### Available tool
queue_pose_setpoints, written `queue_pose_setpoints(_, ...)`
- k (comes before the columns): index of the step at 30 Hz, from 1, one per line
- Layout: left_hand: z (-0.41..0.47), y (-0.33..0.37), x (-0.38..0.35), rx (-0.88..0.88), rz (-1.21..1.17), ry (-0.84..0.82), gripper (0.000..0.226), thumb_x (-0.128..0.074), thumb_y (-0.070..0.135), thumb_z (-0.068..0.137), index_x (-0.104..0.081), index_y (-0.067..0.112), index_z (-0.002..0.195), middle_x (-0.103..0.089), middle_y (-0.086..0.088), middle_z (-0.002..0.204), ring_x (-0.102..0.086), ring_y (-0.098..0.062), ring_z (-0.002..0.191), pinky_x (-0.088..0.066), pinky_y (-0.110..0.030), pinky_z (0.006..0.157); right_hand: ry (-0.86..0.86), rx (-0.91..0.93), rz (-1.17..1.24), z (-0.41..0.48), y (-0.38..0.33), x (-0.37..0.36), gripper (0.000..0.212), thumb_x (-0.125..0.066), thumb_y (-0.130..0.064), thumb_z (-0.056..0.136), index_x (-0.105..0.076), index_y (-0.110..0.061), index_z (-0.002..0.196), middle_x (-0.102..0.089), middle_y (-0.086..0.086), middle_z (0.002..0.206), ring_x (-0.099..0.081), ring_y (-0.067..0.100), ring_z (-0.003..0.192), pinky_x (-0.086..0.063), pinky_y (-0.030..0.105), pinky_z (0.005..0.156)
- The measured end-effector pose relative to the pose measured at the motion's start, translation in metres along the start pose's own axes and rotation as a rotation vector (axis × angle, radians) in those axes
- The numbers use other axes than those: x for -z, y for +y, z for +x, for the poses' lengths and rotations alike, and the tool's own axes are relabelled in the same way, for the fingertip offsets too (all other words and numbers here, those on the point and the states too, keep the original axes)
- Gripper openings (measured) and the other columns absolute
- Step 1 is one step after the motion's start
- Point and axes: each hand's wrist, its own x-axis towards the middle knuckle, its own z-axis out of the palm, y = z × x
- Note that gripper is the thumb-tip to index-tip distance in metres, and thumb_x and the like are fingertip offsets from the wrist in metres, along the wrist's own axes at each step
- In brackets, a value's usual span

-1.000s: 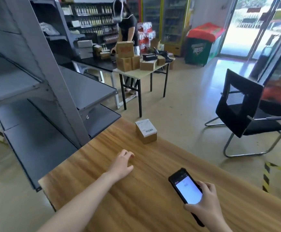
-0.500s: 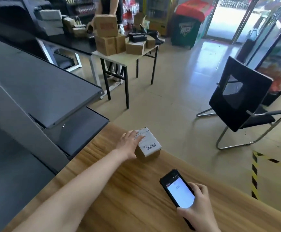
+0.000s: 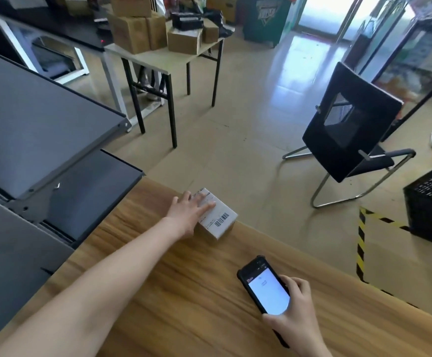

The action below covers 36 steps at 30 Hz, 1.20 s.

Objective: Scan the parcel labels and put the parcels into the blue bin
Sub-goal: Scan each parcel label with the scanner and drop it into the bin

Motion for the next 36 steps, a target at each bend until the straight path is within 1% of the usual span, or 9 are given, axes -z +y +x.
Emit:
queue_pose_setpoints(4,-0.01,-0.001,-0.009,0.012,-0.002,-0.016,0.097,-0.07,0.025,0.083,-0.001,0.041,0.15,0.008,0.003,0.161,-0.018,-0.034,0.139,-0.035,-0.047,0.106,-0.008,-0.013,-0.006,-0.009,0.003,0.001,0.088,-0.078,-0.026,0.045,-0.049,-0.022,0.128,-0.034,-0.011,0.115,-0.045,0.006,0.102,-0.044,0.038,0.096)
queue_pose_setpoints(7,-0.023,0.003,-0.018,0.007,0.014,0.008,0.098,-0.072,0.032,0.083,-0.002,0.04,0.15,0.004,-0.002,0.161,-0.024,-0.032,0.136,-0.035,-0.044,0.106,-0.02,-0.018,0.0,-0.018,0.003,0.003,0.09,-0.075,-0.031,0.042,-0.048,-0.023,0.128,-0.034,-0.012,0.115,-0.045,0.006,0.102,-0.044,0.038,0.097)
queue_pose_setpoints(13,-0.055,0.024,-0.029,-0.008,-0.056,0.046,0.09,-0.073,0.032,0.08,-0.014,0.035,0.148,-0.012,-0.006,0.149,-0.016,-0.031,0.14,-0.015,-0.054,0.118,-0.02,-0.021,0.001,-0.04,0.012,0.01,0.086,-0.08,-0.024,0.047,-0.049,-0.021,0.127,-0.035,-0.011,0.115,-0.048,0.007,0.099,-0.044,0.039,0.097)
queue_pose_setpoints(15,-0.069,0.034,-0.035,-0.018,-0.156,0.056,0.09,-0.076,0.028,0.077,-0.02,0.032,0.146,-0.016,-0.005,0.143,-0.019,-0.028,0.138,-0.025,-0.047,0.116,-0.025,-0.018,-0.011,-0.048,0.015,0.015,0.086,-0.08,-0.024,0.048,-0.048,-0.021,0.128,-0.034,-0.011,0.115,-0.048,0.008,0.098,-0.045,0.039,0.097)
queue_pose_setpoints(17,-0.083,0.042,-0.039,-0.026,-0.264,0.057,0.09,-0.079,0.022,0.072,-0.024,0.031,0.143,-0.019,-0.003,0.136,-0.025,-0.025,0.13,-0.044,-0.039,0.104,-0.027,-0.002,-0.053,-0.056,0.019,0.021,0.088,-0.08,-0.025,0.049,-0.047,-0.021,0.131,-0.033,-0.012,0.115,-0.049,0.008,0.096,-0.045,0.038,0.095)
queue_pose_setpoints(19,-0.097,0.049,-0.041,-0.032,-0.31,0.041,0.093,-0.08,0.02,0.068,-0.024,0.033,0.141,-0.019,-0.002,0.132,-0.026,-0.023,0.125,-0.053,-0.036,0.092,-0.031,0.011,-0.125,-0.063,0.023,0.03,0.091,-0.081,-0.028,0.052,-0.044,-0.021,0.135,-0.031,-0.013,0.116,-0.049,0.01,0.096,-0.046,0.037,0.094)
queue_pose_setpoints(25,-0.133,0.058,-0.036,-0.074,-0.237,0.121,0.089,-0.078,0.018,0.072,-0.025,0.03,0.142,-0.02,-0.003,0.142,-0.018,-0.022,0.133,-0.05,-0.034,0.096,-0.028,0.154,-0.378,-0.08,0.029,0.06,0.092,-0.079,-0.032,0.058,-0.037,-0.029,0.14,-0.028,-0.013,0.127,-0.041,0.008,0.093,-0.033,0.026,0.091)
queue_pose_setpoints(28,-0.143,0.058,-0.027,-0.094,-0.157,0.189,0.085,-0.076,0.016,0.074,-0.025,0.028,0.141,-0.018,-0.003,0.145,-0.015,-0.022,0.136,-0.045,-0.036,0.101,-0.001,0.249,-0.534,-0.085,0.029,0.069,0.088,-0.075,-0.032,0.065,-0.033,-0.03,0.142,-0.025,-0.012,0.134,-0.047,0.01,0.111,-0.028,0.025,0.092)
queue_pose_setpoints(36,-0.158,0.058,-0.013,-0.181,-0.021,0.28,0.085,-0.073,0.01,0.077,-0.023,0.026,0.143,-0.02,-0.002,0.145,-0.011,-0.021,0.14,-0.044,-0.037,0.101,0.024,0.292,-0.629,-0.096,0.025,0.074,0.088,-0.076,-0.037,0.065,-0.033,-0.029,0.141,-0.028,-0.009,0.134,-0.041,0.011,0.124,-0.036,0.029,0.094)
